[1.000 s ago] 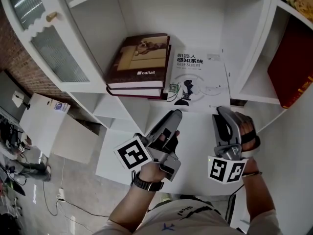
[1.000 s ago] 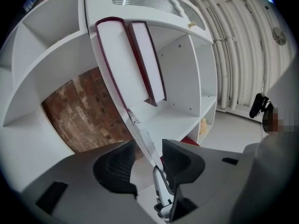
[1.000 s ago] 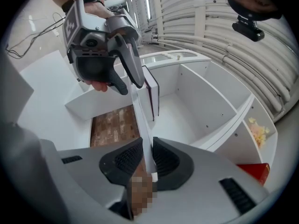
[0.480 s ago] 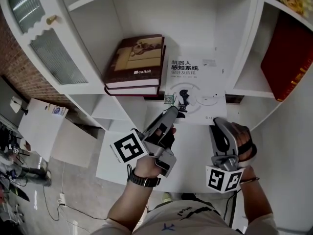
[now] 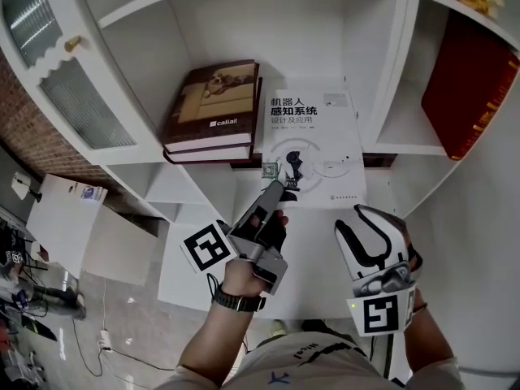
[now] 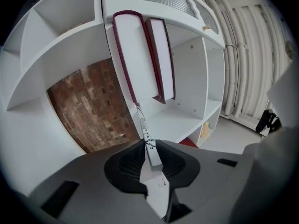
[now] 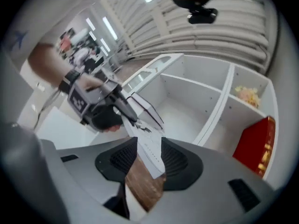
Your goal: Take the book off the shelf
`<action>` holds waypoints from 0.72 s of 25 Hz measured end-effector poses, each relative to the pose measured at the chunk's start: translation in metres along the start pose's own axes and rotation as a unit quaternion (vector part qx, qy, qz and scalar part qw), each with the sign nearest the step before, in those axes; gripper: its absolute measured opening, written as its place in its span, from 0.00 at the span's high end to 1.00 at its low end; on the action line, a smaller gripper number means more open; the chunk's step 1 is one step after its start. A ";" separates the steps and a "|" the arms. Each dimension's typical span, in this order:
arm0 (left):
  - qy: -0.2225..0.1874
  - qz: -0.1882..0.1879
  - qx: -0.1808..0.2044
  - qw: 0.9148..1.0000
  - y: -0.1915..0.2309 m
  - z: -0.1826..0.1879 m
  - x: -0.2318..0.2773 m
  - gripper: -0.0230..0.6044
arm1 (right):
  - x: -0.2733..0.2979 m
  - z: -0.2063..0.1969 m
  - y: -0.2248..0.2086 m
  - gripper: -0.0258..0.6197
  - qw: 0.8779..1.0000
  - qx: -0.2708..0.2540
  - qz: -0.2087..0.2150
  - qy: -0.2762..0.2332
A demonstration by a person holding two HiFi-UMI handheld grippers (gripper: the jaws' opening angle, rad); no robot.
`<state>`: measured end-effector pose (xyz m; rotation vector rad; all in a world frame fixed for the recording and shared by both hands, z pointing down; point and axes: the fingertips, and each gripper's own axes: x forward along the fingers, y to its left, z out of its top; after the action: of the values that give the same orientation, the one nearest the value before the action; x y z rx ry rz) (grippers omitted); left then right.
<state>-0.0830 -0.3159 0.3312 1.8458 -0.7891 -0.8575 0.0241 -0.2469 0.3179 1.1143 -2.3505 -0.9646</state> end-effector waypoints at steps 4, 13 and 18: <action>0.001 -0.003 -0.008 1.000 0.003 -0.002 -0.002 0.85 | 0.001 -0.002 -0.022 0.68 0.976 0.214 0.015 -0.019; 0.007 -0.006 -0.025 1.000 0.014 -0.008 -0.006 0.88 | 0.037 -0.075 -0.045 0.55 0.857 0.512 0.054 -0.025; 0.015 -0.010 -0.024 1.000 0.016 -0.010 -0.009 0.88 | 0.052 -0.078 -0.034 0.53 0.783 0.608 0.127 -0.047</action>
<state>-0.0824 -0.3106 0.3513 1.8220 -0.7277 -0.8526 0.0545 -0.3358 0.3501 0.9973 -3.0680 0.8128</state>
